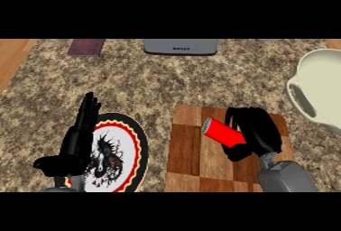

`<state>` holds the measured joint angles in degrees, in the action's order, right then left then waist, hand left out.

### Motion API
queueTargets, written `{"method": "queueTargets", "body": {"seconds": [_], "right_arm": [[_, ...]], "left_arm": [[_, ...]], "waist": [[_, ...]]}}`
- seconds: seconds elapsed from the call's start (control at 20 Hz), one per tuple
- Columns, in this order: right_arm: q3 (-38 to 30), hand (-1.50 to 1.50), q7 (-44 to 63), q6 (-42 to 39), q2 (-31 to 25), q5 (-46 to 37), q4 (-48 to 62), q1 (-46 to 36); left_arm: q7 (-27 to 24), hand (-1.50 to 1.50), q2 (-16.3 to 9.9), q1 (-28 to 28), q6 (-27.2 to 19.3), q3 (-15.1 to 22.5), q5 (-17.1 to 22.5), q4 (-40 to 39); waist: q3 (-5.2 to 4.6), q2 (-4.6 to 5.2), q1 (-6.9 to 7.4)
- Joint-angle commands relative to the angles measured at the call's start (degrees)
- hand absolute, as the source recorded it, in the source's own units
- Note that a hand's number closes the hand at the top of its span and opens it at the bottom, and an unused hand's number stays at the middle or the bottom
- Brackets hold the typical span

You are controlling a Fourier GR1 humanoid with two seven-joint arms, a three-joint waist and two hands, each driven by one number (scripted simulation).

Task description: Pick the can from the cutting board and place it in the pot

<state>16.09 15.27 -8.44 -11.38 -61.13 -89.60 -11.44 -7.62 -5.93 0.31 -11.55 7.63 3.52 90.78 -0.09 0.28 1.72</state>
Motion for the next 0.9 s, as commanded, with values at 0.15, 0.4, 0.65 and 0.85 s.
{"method": "queueTargets", "body": {"seconds": [0.15, 0.4, 0.65, 0.85], "right_arm": [[-3.09, 1.5, -3.05, 2.78, 1.54, -0.79, 2.68, -9.61], [-3.28, 1.5, 2.07, 3.12, 2.71, -3.75, -7.03, -11.95], [-5.51, 1.5, 8.18, 0.06, 0.26, -7.83, -16.19, -7.77], [-11.47, 1.5, 10.31, -1.56, -0.2, -7.81, -13.55, -14.3]], "left_arm": [[2.07, 0.0, 0.43, -1.9, -0.1, -1.16, -0.04, -0.14], [-1.09, 0.0, 0.18, -1.13, 0.19, -2.03, -0.83, -3.03], [1.35, 0.0, 0.72, 2.56, -0.25, -0.64, -1.0, 3.04], [-0.19, 0.0, 1.18, 1.98, 0.04, -1.23, -1.09, 1.63]], "waist": [[0.1, -0.3, -1.49], [0.06, -0.36, -1.89], [0.08, -0.48, -1.98], [0.08, -0.35, -1.54]]}}
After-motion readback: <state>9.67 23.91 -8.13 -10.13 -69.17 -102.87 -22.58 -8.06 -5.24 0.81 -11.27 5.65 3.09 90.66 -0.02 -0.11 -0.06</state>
